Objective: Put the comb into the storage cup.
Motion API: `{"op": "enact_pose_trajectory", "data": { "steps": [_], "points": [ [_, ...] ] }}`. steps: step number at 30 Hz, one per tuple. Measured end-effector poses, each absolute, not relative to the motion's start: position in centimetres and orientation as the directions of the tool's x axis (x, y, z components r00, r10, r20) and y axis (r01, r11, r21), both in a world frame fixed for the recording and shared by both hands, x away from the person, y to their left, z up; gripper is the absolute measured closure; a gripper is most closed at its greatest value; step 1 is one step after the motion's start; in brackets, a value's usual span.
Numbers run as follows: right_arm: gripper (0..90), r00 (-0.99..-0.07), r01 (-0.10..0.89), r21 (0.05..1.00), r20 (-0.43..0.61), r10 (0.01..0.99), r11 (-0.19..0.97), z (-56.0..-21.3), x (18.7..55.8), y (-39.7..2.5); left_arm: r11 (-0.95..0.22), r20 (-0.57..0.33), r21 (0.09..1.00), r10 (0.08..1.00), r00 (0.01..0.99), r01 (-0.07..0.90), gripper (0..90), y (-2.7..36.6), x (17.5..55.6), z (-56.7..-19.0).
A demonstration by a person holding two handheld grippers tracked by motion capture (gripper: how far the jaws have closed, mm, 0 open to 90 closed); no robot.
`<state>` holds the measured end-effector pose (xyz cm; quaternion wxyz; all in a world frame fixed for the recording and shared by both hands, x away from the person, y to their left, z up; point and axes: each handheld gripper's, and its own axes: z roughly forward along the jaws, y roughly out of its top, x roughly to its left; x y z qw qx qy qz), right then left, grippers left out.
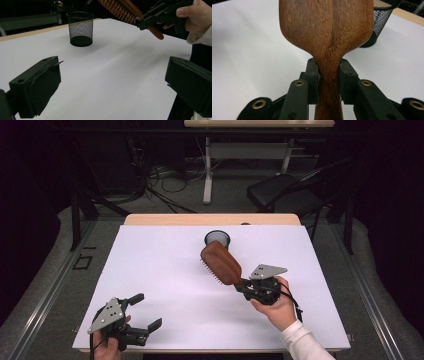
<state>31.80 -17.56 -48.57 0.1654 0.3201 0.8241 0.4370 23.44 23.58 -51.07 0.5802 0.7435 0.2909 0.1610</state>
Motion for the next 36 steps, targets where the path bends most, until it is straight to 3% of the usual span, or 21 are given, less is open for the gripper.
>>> {"op": "enact_pose_trajectory", "data": {
  "steps": [36],
  "points": [
    [72.9,-0.676,0.291,0.932,0.040,0.735,0.218,-46.3,33.1,-17.0,-0.159,-0.135,0.940,0.639,0.758,0.301,0.4,23.1,24.1,-51.3]
  ]
}}
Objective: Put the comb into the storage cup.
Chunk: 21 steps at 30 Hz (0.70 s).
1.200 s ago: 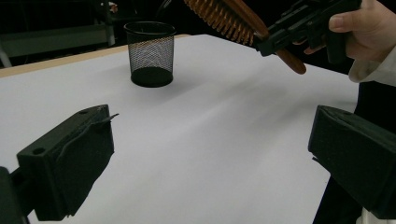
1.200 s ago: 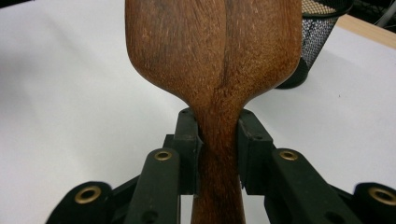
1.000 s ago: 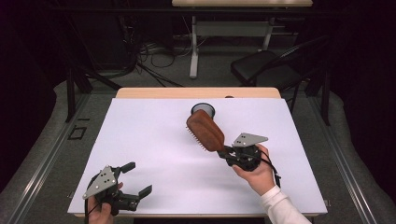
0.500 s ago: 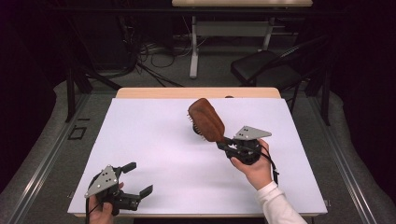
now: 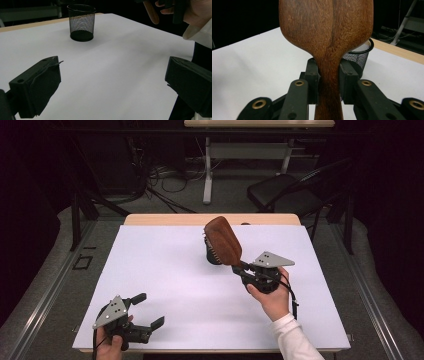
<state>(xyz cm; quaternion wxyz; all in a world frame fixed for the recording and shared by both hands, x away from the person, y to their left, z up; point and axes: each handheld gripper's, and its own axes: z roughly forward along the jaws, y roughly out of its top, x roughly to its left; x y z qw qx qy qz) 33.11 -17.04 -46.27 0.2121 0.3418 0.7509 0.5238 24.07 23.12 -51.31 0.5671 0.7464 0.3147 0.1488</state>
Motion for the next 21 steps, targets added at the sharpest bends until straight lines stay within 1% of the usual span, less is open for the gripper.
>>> {"op": "enact_pose_trajectory", "data": {
  "steps": [4,11,17,21],
  "points": [
    [72.8,-0.675,0.269,0.937,0.017,0.737,0.224,-46.7,33.0,-16.7,-0.154,-0.141,0.939,0.641,0.755,0.306,0.4,23.1,24.2,-51.3],
    [72.9,-0.674,0.259,0.942,0.018,0.738,0.214,-47.2,32.9,-16.2,-0.158,-0.142,0.936,0.647,0.749,0.315,0.4,22.8,24.4,-51.4],
    [72.9,-0.671,0.257,0.945,0.025,0.741,0.201,-47.2,32.8,-16.2,-0.145,-0.166,0.931,0.649,0.743,0.335,0.4,22.3,24.8,-51.0],
    [72.9,-0.672,0.250,0.948,0.023,0.741,0.197,-47.2,32.6,-16.2,-0.120,-0.206,0.925,0.641,0.739,0.362,0.4,21.8,25.3,-50.7]
  ]
}}
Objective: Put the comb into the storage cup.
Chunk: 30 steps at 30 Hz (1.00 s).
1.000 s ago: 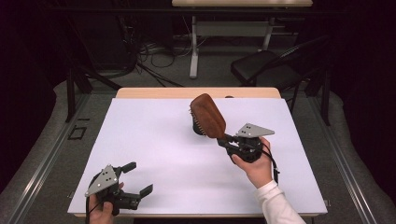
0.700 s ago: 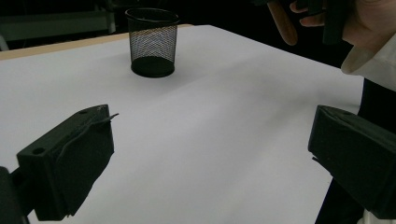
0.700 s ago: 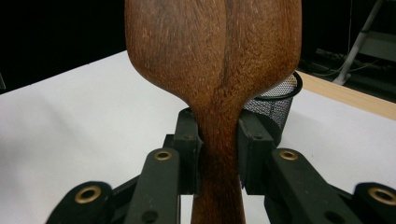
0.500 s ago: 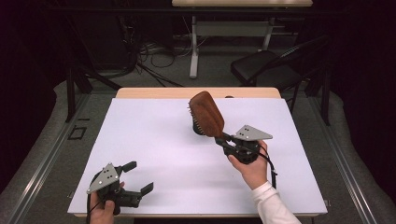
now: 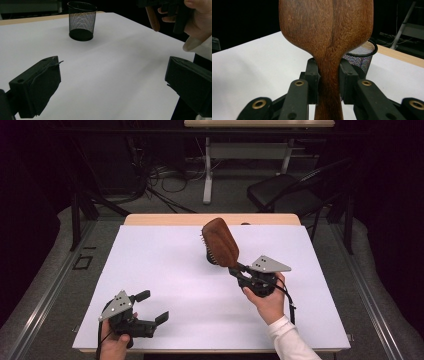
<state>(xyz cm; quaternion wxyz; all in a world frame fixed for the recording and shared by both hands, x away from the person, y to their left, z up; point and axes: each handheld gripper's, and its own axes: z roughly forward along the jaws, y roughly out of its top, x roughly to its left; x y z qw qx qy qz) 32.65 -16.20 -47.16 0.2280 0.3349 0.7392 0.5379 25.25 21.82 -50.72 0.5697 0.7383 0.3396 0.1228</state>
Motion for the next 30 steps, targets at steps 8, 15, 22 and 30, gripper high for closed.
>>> {"op": "enact_pose_trajectory", "data": {
  "steps": [8,15,22,30],
  "points": [
    [72.8,-0.667,0.241,0.952,0.021,0.745,0.189,-47.1,32.5,-16.2,-0.079,-0.289,0.901,0.624,0.726,0.427,0.5,21.1,26.6,-49.6],
    [72.8,-0.664,0.232,0.956,0.022,0.747,0.179,-47.0,32.4,-16.1,-0.087,-0.289,0.898,0.623,0.727,0.432,0.5,20.5,27.6,-48.3],
    [72.8,-0.662,0.229,0.956,0.016,0.750,0.181,-47.1,32.3,-16.1,-0.095,-0.281,0.901,0.615,0.737,0.423,0.5,19.4,28.7,-46.6],
    [72.8,-0.660,0.229,0.957,0.018,0.751,0.178,-47.1,32.2,-16.1,-0.105,-0.284,0.897,0.608,0.742,0.429,0.5,18.3,30.0,-44.9]
  ]
}}
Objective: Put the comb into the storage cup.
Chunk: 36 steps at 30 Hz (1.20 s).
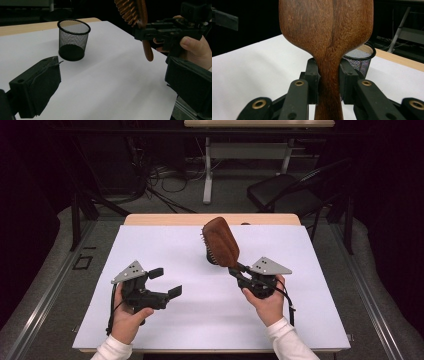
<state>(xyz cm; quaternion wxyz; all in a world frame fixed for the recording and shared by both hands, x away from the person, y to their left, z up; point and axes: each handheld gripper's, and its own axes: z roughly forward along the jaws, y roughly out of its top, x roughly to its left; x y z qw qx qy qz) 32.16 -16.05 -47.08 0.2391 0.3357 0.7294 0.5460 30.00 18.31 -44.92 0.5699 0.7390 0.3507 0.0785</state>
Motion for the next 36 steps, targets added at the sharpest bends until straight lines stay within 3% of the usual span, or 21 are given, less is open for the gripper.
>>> {"op": "enact_pose_trajectory", "data": {
  "steps": [36],
  "points": [
    [72.8,-0.658,0.222,0.960,0.017,0.752,0.172,-47.1,32.0,-16.0,-0.097,-0.329,0.879,0.587,0.739,0.468,1.2,14.3,34.2,-41.3]
  ]
}}
